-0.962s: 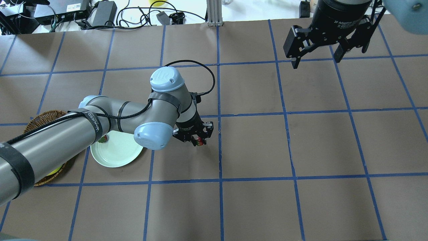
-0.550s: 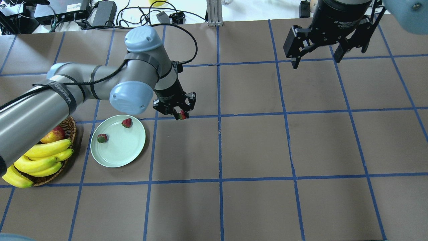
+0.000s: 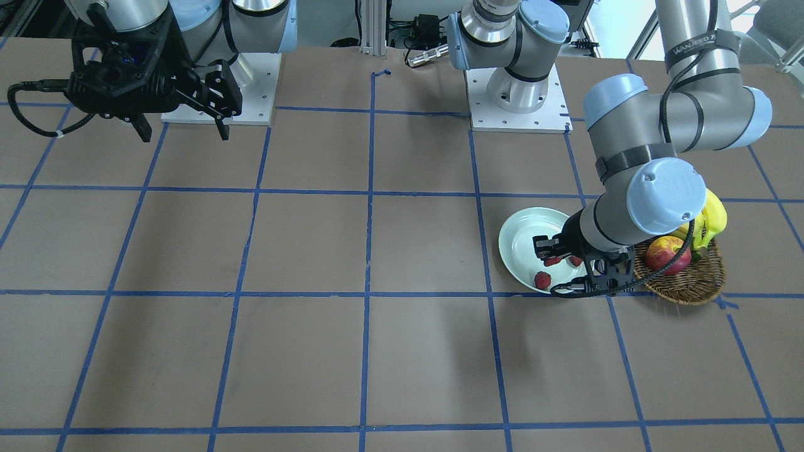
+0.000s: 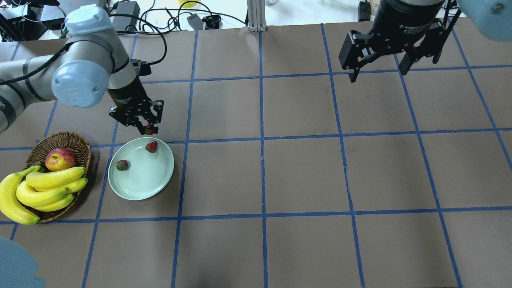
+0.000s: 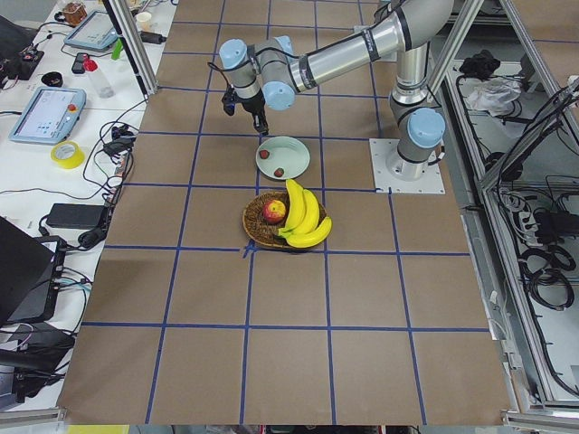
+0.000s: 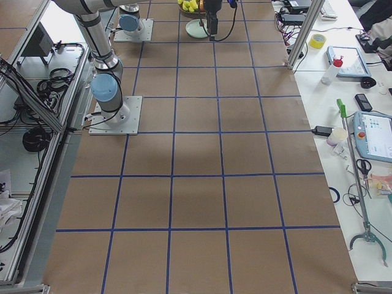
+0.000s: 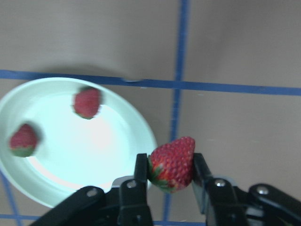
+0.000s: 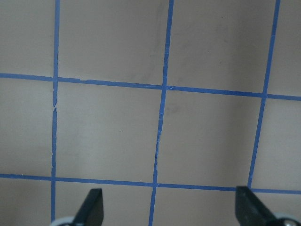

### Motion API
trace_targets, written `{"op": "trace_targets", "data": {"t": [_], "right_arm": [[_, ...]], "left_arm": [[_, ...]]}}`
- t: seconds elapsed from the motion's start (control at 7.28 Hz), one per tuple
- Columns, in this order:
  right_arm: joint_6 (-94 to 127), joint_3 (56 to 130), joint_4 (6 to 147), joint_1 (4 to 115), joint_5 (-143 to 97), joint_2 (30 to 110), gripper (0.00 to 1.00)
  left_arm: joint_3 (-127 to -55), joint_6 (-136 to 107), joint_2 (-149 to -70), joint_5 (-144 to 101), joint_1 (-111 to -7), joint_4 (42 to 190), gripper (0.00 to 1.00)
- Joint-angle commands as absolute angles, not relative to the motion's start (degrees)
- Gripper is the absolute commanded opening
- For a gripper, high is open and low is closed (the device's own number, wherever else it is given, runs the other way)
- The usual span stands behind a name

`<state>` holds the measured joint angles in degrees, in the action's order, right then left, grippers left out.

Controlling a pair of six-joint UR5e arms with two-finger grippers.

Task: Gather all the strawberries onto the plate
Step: 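Carry the strawberry to the green plate and release it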

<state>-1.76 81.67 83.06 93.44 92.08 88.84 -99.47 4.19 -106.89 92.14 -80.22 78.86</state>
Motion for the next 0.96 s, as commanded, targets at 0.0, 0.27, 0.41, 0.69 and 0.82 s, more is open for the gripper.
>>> {"op": "trace_targets", "data": {"t": [0.0,0.27,0.41,0.69,0.82], "right_arm": [[-1.76,81.65,82.97,93.52,92.11,88.94,1.00],[-1.76,81.83,82.97,93.52,92.20,88.86,1.00],[-1.76,81.83,82.97,93.52,92.02,88.86,1.00],[-1.76,81.83,82.97,93.52,92.20,88.86,1.00],[-1.76,81.83,82.97,93.52,92.20,88.77,1.00]], "left_arm": [[-106.05,6.32,-107.05,92.81,-77.87,77.01,0.00],[-107.32,6.50,-107.05,93.34,-77.87,76.03,0.99],[-106.88,6.68,-106.62,93.51,-77.87,75.85,1.00],[-101.03,6.06,-105.83,94.47,-77.96,75.67,1.00],[-96.38,6.06,-104.52,96.83,-79.18,78.55,1.00]]}}
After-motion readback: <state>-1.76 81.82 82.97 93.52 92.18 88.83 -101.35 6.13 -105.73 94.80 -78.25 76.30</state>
